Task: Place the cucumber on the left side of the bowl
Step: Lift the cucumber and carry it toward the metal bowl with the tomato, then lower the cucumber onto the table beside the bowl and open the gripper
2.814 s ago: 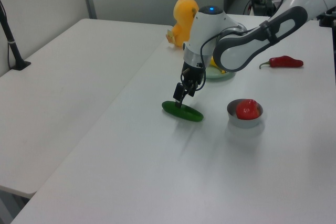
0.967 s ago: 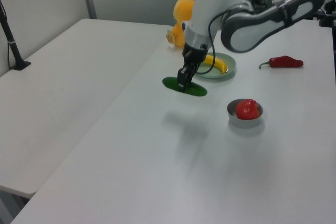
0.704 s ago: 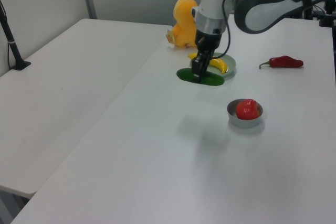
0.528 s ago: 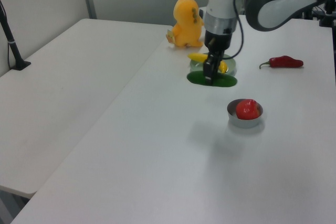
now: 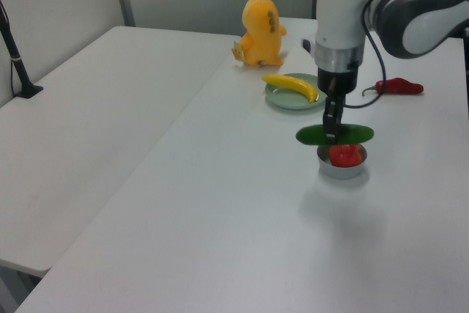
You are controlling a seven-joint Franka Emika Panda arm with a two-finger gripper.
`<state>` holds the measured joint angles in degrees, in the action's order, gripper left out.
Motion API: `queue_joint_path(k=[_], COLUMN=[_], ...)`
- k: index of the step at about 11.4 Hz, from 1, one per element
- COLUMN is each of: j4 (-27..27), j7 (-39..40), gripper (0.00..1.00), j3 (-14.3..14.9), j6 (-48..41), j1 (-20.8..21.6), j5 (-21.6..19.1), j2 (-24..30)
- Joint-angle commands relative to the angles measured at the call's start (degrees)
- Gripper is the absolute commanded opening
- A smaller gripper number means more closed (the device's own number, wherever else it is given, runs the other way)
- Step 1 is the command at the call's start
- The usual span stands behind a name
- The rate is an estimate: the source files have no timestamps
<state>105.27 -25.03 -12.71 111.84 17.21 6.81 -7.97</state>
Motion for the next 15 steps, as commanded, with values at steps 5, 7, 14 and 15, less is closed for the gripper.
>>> queue_joint_path(k=[5,7,14,15], j4=[10.64,13.28,17.6,17.34], j7=[4.55,7.17,2.55,1.75], gripper=[0.07,0.07,0.17,0.29], j3=[-3.72,-3.99,-3.82,-3.81], j6=[5.82,10.92,24.83,25.01], j1=[0.02,-0.16,-2.26,-3.4], j5=[-3.04,-2.95,1.53,1.53], j2=[3.05,2.96,1.29,1.2])
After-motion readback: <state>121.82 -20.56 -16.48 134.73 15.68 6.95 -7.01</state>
